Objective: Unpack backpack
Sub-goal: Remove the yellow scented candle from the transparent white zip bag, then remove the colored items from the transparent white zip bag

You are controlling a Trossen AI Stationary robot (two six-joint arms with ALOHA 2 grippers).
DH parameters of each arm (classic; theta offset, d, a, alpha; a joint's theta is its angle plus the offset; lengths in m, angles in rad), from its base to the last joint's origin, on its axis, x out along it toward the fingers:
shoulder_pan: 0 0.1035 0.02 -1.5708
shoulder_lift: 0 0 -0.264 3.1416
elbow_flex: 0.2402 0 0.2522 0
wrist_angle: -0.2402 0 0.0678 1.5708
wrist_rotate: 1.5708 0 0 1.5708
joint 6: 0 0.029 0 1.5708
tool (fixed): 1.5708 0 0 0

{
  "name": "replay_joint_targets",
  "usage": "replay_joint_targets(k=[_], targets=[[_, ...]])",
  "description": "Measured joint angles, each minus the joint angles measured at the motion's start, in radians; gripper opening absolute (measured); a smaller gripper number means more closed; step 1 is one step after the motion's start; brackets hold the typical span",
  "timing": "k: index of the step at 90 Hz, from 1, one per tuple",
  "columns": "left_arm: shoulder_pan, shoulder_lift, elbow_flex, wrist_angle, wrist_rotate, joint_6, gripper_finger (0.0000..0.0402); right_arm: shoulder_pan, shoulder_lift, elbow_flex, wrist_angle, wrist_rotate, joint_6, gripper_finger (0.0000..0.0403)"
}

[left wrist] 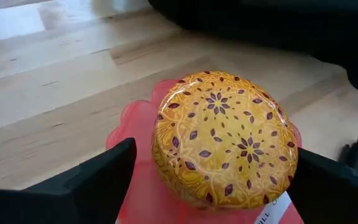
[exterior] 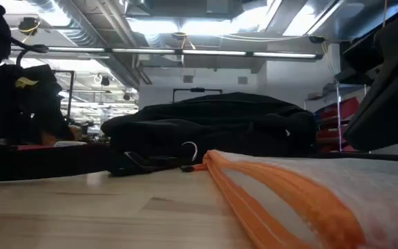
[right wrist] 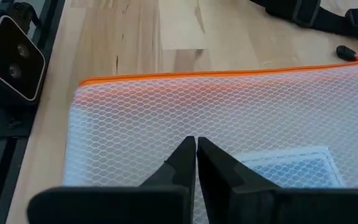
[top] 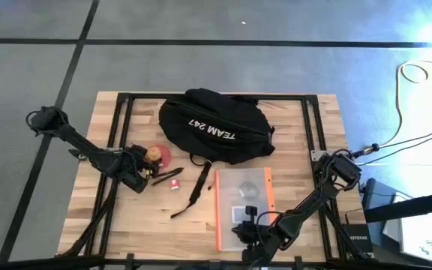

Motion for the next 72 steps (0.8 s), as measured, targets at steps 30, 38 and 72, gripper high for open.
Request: replay_joint_targets(k=[30, 38, 72], targets=[[-0.01, 0.0, 0.056, -0.005, -0.182, 0.042, 0.0363, 0.0, 0.0, 0.0, 0.001, -0.002, 0.0, 0.0], [-0.028, 0.0, 0.084, -0.004, -0.253, 0.069, 0.0363, 0.0, 0.0, 0.0, 0.0, -0.003, 0.0, 0.0], [-0.159, 0.03, 0.13, 0.719, -0.051, 0.928, 0.0363, 0.0, -0.012, 0.0, -0.023, 0.01, -0.023, 0.0]])
